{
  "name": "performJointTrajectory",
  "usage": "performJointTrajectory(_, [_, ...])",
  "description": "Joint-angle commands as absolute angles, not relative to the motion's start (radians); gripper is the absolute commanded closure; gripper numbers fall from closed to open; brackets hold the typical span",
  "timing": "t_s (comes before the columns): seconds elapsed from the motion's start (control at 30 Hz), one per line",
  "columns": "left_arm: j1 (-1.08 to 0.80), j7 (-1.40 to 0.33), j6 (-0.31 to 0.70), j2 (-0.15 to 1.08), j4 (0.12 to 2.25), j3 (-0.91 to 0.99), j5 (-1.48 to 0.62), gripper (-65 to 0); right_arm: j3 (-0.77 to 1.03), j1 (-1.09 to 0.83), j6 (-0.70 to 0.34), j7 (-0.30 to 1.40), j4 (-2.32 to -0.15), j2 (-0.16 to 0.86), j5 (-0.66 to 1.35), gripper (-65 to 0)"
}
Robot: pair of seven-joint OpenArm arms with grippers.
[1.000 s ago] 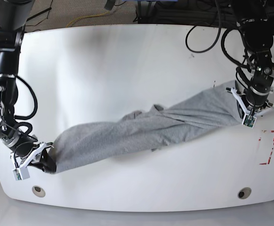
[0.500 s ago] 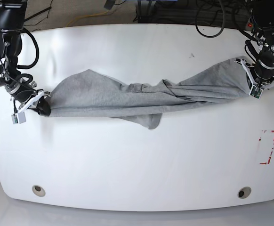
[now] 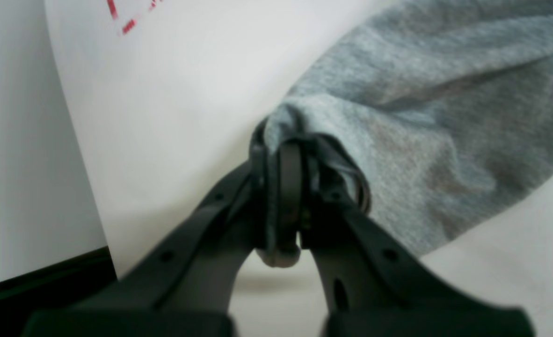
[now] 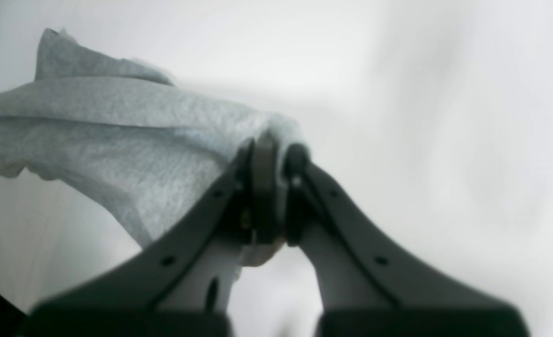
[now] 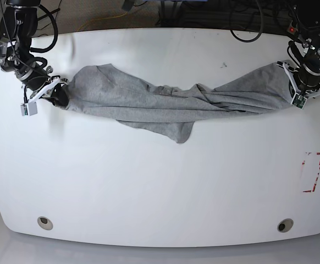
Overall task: Fold the T-shirt properly
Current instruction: 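Lift the shirt with both grippers and stretch it between them, then swing the stretched shirt down onto the table and back up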
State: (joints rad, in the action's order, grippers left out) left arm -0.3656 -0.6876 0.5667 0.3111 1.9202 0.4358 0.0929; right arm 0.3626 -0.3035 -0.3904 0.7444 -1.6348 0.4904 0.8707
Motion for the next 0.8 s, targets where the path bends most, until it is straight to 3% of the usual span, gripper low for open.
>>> performJointTrajectory(0.0, [-0.36,-0.673,0.57,0.326,1.962,0.438,0.09,0.0,0.38,-0.298,-0.395,0.722,-1.653,0.496,0.891,0.0])
performJointTrajectory(0.2, [-0.352,-0.673,0.65,0.323,1.965,0.438,0.09,0.0,0.374,-0.298,-0.395,0.72,-1.652,0.492,0.889,0.0])
performJointTrajectory(0.37, [-0.335,-0.674,0.648,0.318,1.991,0.438,0.088,0.0,0.377,-0.282,-0.394,0.72,-1.669,0.481,0.889,0.0])
performJointTrajectory(0.67, [-0.111,-0.684,0.642,0.277,1.992,0.41,0.097,0.0,0.366,-0.09,-0.394,0.722,-1.69,0.579,0.888,0.0])
performJointTrajectory(0.77, [-0.021,-0.725,0.596,0.277,1.992,0.384,0.097,0.0,0.325,0.002,-0.394,0.722,-1.689,0.63,0.888,0.0])
